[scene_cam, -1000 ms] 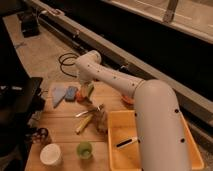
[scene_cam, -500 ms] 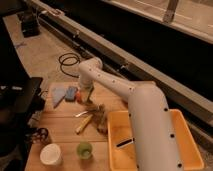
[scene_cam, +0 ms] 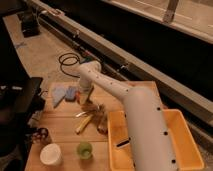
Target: Place apple in red bowl
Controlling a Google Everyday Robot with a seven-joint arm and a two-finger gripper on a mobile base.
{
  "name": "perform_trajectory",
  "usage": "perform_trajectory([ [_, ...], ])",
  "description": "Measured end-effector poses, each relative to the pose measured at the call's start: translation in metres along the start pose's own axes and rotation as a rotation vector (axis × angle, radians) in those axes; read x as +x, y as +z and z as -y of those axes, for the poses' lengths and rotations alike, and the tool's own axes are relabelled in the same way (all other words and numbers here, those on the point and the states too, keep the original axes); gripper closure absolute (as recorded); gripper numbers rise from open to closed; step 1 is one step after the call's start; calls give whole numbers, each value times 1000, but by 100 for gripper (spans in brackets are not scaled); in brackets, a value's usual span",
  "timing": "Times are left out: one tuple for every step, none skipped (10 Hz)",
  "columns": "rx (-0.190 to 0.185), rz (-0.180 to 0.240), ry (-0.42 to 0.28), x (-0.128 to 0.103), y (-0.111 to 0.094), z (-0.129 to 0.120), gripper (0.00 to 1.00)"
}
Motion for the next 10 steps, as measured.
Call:
perform_trajectory([
  [0,0,0,0,0,-1,59],
  [12,-8,7,1,-4,0,70],
  [34,-24,13,4,-15,5,81],
  [52,-41,14,6,-26,8,90],
  [81,-66,17,10,-44,15,98],
  [107,-94,28,21,-61,20,100],
  [124,-128,44,38,-77,23,100],
  [133,-153,61,53,-89,23,100],
  [138,-195,94,81,-103,20,100],
  [139,-225,128,104,-115,15,100],
])
